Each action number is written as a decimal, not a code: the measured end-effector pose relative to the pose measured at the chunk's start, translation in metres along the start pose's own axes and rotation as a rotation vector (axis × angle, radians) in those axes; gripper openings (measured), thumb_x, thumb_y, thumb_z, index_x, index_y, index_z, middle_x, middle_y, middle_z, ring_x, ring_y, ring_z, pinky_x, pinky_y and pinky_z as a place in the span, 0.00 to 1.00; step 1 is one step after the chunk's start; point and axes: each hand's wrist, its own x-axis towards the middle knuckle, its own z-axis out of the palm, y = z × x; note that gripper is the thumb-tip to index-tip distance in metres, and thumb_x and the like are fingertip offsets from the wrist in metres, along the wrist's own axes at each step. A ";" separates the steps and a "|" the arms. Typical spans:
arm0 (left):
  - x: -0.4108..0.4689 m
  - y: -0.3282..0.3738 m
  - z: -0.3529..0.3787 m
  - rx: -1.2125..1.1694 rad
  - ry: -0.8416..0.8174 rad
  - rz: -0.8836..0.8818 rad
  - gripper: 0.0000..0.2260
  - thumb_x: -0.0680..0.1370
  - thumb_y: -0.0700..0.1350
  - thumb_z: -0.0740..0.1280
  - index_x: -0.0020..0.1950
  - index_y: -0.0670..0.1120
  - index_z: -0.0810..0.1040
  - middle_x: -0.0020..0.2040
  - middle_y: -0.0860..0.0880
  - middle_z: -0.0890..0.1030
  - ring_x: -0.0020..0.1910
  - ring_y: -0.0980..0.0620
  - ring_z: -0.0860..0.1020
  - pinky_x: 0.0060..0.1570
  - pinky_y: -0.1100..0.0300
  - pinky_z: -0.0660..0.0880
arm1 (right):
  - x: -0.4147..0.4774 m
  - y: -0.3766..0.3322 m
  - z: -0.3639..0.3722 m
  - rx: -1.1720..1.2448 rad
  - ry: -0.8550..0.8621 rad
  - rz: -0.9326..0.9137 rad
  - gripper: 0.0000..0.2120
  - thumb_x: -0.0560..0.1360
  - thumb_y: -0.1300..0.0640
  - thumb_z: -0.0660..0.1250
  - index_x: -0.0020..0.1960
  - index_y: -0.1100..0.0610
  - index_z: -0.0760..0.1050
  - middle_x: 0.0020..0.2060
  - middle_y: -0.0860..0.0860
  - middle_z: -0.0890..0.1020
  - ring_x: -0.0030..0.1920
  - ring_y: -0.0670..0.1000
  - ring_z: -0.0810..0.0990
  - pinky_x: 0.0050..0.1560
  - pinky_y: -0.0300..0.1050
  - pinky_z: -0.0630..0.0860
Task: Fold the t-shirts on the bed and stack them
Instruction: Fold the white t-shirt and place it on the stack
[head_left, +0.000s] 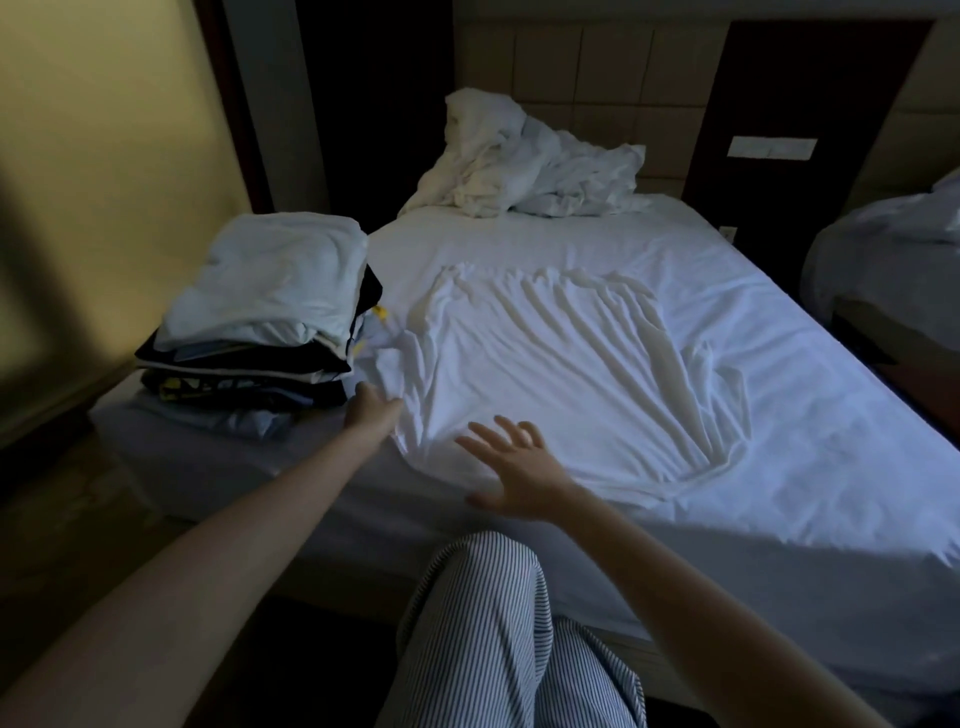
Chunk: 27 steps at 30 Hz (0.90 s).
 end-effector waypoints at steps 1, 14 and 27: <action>0.004 0.005 0.002 -0.014 -0.003 -0.023 0.24 0.76 0.46 0.64 0.67 0.36 0.64 0.61 0.36 0.73 0.55 0.38 0.75 0.44 0.50 0.73 | 0.008 -0.009 0.005 -0.012 -0.009 -0.006 0.38 0.74 0.38 0.62 0.76 0.46 0.48 0.77 0.49 0.50 0.76 0.57 0.46 0.72 0.54 0.41; 0.048 0.019 0.010 0.278 0.070 0.053 0.22 0.80 0.41 0.60 0.73 0.38 0.62 0.68 0.38 0.71 0.65 0.39 0.71 0.61 0.49 0.70 | 0.053 -0.032 0.029 -0.019 -0.035 0.137 0.31 0.73 0.40 0.45 0.69 0.50 0.70 0.66 0.54 0.74 0.64 0.63 0.74 0.61 0.58 0.70; 0.006 0.014 0.009 -1.119 0.066 0.088 0.13 0.73 0.46 0.62 0.55 0.45 0.75 0.53 0.46 0.77 0.52 0.51 0.76 0.56 0.59 0.72 | 0.031 -0.039 0.052 -0.256 -0.078 0.034 0.42 0.59 0.35 0.70 0.68 0.49 0.62 0.63 0.55 0.77 0.60 0.64 0.77 0.54 0.65 0.73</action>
